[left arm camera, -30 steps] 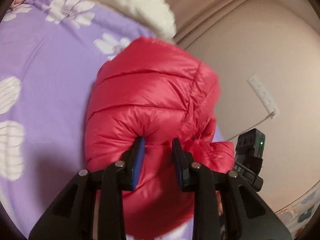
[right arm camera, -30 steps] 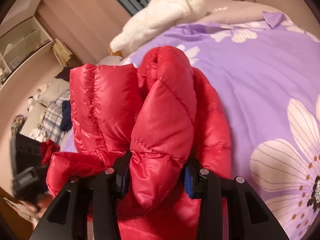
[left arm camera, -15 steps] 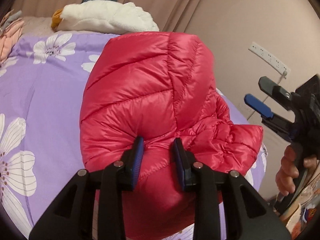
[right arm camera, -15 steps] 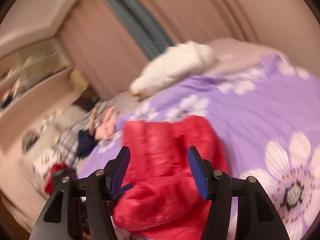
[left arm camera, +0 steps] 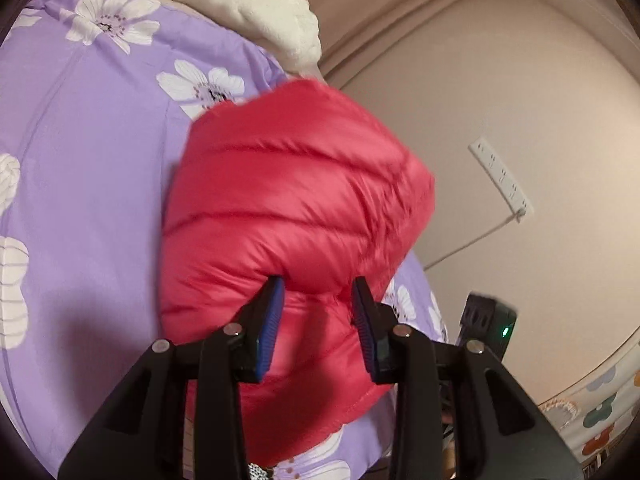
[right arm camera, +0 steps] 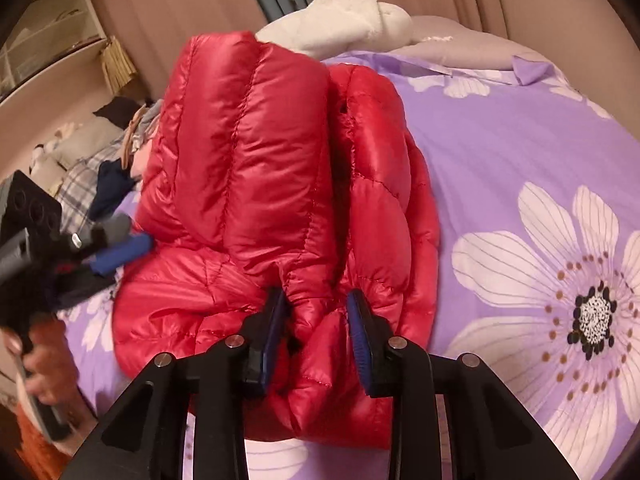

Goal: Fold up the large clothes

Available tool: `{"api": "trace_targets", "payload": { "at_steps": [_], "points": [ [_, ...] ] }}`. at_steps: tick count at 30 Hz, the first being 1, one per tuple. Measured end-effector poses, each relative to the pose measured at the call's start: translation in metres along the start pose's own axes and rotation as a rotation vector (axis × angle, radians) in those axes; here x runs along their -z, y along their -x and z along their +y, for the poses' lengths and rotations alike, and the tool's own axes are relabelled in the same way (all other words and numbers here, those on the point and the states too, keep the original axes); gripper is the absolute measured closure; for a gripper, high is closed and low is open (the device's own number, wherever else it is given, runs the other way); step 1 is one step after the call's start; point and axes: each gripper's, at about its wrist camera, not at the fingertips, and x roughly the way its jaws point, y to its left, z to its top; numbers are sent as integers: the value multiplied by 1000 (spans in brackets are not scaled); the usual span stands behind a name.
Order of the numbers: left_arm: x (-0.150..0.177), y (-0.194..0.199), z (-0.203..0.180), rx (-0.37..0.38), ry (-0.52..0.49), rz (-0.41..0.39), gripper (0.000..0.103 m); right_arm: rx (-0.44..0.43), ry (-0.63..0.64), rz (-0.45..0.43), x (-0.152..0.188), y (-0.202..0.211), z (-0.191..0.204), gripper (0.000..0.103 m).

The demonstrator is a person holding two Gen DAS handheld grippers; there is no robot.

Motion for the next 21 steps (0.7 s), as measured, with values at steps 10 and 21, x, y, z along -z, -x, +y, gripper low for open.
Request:
{"api": "trace_targets", "payload": {
  "at_steps": [10, 21],
  "points": [
    [-1, 24, -29, -117, -83, -104, 58, 35, -11, -18, 12, -11, -8, 73],
    [28, -29, -33, -428, -287, -40, 53, 104, -86, -20, 5, 8, 6, 72]
  ]
}}
